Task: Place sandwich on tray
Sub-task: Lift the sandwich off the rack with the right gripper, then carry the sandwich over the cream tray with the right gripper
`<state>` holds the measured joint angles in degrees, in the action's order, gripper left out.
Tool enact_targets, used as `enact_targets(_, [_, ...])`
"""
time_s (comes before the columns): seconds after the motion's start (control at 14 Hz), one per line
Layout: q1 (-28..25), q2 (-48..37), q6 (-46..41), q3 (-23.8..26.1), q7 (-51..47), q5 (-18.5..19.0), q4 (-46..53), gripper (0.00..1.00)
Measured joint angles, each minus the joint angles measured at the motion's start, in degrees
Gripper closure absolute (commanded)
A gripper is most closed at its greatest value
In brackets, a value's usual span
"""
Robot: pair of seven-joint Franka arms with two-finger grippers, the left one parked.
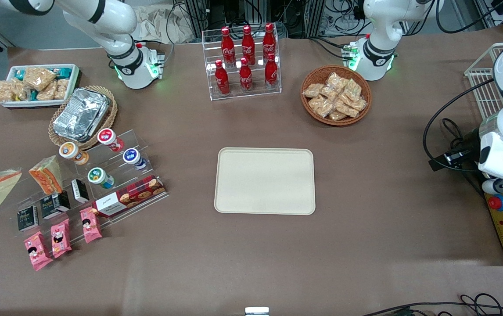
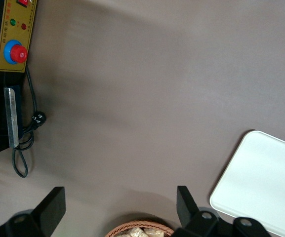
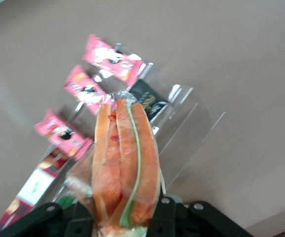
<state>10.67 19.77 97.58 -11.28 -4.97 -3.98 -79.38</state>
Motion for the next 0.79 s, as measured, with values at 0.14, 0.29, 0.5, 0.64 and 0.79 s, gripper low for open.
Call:
enact_targets(0.14, [-3.1,-2.5,-2.8,0.1,0.0,-0.1,1.0,0.63])
enact_targets(0.29, [-7.4,-4.0,-4.9,0.2,-0.5,-1.3,1.4,0.63])
enact_targets(0.5, [-16.1,-4.3,-7.9,0.4,-5.5,-2.8,1.5,0.63])
enact_targets(0.64, [-23.0,-4.3,-8.0,0.5,-10.8,-2.9,1.5,0.63])
enact_targets(0.79, [-30.4,-4.2,-8.0,0.6,-14.1,-3.0,1.5,0.63])
